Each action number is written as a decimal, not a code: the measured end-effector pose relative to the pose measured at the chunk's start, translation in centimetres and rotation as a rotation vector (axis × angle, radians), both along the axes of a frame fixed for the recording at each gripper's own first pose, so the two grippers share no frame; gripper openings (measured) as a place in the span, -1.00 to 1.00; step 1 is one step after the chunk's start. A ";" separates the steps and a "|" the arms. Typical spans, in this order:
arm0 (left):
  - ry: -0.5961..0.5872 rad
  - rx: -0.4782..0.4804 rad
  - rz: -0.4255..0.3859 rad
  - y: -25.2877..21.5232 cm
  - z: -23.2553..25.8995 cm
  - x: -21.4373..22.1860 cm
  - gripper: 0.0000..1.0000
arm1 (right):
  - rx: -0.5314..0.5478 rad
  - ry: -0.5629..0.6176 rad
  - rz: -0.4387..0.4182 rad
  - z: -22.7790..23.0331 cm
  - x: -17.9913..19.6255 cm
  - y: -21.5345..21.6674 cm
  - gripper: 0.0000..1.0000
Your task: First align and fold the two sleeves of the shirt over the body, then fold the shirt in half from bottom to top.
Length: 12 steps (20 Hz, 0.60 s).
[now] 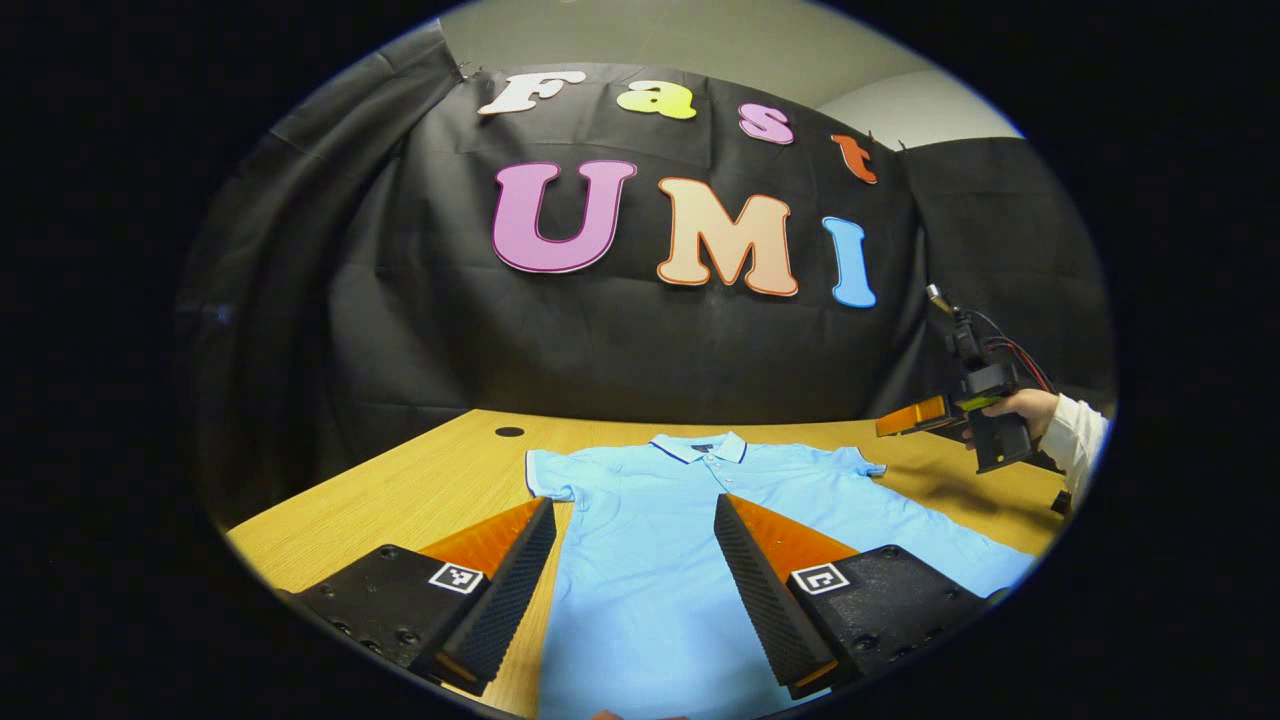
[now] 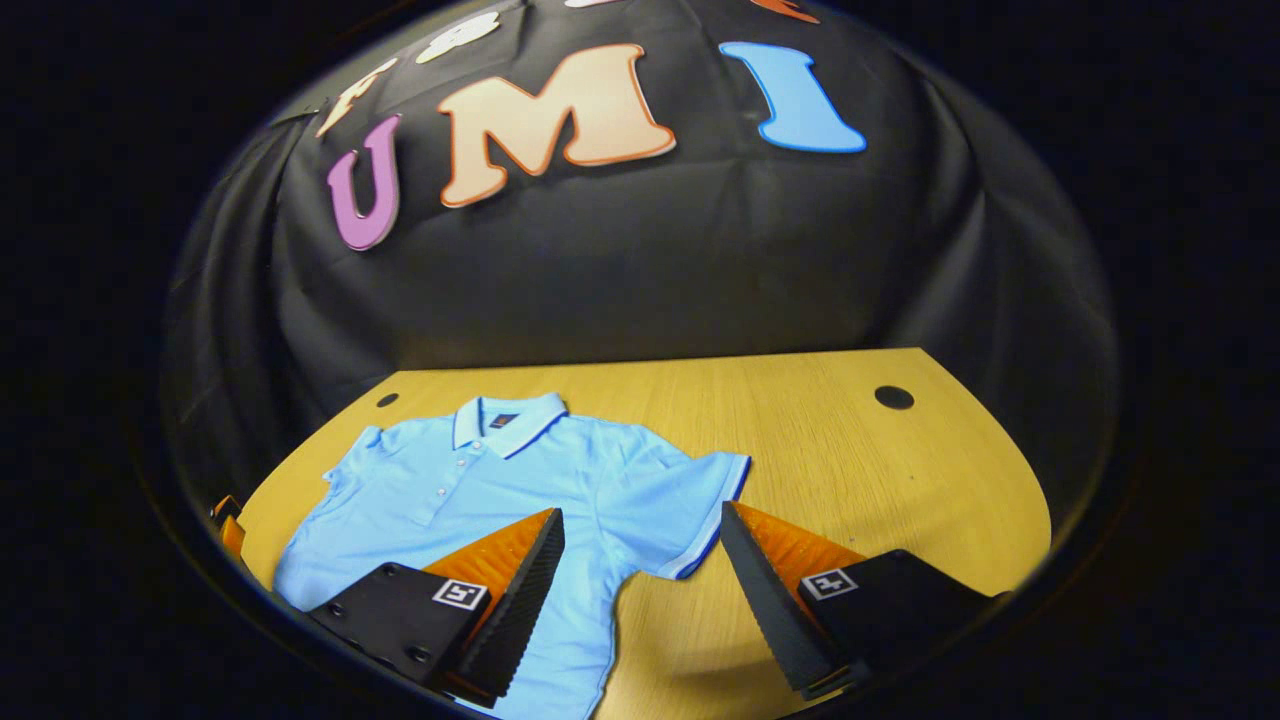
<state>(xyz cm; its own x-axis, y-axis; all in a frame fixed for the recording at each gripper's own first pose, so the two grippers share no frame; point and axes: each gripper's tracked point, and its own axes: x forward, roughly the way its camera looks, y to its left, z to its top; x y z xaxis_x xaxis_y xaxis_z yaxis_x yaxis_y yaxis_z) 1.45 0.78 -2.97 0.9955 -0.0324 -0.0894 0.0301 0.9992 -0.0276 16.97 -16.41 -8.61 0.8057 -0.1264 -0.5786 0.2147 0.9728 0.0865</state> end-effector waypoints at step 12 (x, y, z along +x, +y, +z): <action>0.011 0.014 0.024 1.4 -0.1 0.0 0.90 | 0.004 0.149 -0.117 -7.2 3.7 -2.6 0.95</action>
